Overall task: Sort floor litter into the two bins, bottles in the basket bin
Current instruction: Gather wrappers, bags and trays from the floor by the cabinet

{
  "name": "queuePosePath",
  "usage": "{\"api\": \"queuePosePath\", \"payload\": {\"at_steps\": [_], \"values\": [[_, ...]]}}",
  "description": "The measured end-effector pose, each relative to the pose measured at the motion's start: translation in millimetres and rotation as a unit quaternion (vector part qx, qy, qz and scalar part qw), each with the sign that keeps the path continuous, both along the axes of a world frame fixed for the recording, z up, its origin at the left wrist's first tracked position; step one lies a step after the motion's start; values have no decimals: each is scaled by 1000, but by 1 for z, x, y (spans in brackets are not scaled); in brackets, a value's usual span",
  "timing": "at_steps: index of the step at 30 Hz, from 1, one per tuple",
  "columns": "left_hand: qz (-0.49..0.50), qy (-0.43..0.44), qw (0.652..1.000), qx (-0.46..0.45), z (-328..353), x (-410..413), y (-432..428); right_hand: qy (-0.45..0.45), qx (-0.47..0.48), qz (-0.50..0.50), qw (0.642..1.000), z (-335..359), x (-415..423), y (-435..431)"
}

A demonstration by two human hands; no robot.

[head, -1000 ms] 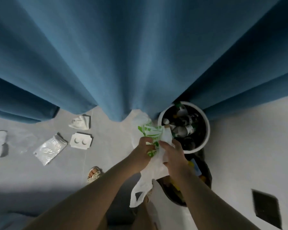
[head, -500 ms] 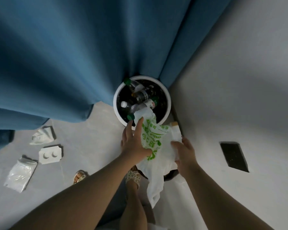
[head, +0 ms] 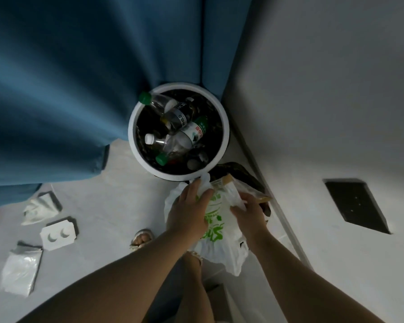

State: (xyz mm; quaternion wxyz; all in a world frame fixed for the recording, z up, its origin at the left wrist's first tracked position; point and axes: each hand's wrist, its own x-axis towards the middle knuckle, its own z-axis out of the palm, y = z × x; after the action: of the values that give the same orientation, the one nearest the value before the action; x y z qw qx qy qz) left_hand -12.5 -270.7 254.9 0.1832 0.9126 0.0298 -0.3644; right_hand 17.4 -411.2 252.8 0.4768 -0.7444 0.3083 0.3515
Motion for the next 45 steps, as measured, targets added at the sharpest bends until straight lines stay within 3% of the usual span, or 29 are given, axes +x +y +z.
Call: {"api": "queuePosePath", "payload": {"at_steps": [4,5,7,9,10,15,18,21,23,25,27,30,33,35,42,45], "values": [[-43,-28,997,64,-9,-4,-3,-19,-92,135,986,-5,-11,-1],[-44,-31,996,77,-11,-4,-4,-33,-149,204,967,-3,-13,-3],[-24,-22,996,83,-15,-2,-5,-73,-278,351,891,-3,-18,-11],[40,5,998,54,-19,1,-6,-89,-339,423,835,-9,-20,-17],[85,11,996,29,-22,3,-8,-78,-344,424,834,-13,-19,-18],[283,7,953,-107,-54,11,-21,-30,-231,177,956,-38,-16,-11],[356,12,915,-189,-73,17,-31,-72,-186,102,975,-49,-22,-6],[404,90,874,-253,-87,23,-31,-68,-144,143,977,-61,-31,-4],[358,116,891,-254,-94,21,-25,-56,-161,270,948,-74,-38,-6],[236,85,947,-202,-97,14,-18,-38,-197,372,906,-84,-41,-6],[84,27,991,-100,-98,5,-12,-12,-209,388,898,-96,-42,-3],[-38,58,997,-36,-109,-3,-6,48,-185,366,911,-121,-38,5],[-35,165,985,-47,-135,-2,-4,111,-168,381,902,-149,-31,7],[-35,189,979,-65,-153,0,-5,111,-152,386,903,-168,-30,7],[-22,167,983,-79,-191,-2,-9,35,-157,481,862,-197,-32,5],[11,135,987,-92,-180,-12,-8,18,-170,450,876,-182,-37,11]]}}
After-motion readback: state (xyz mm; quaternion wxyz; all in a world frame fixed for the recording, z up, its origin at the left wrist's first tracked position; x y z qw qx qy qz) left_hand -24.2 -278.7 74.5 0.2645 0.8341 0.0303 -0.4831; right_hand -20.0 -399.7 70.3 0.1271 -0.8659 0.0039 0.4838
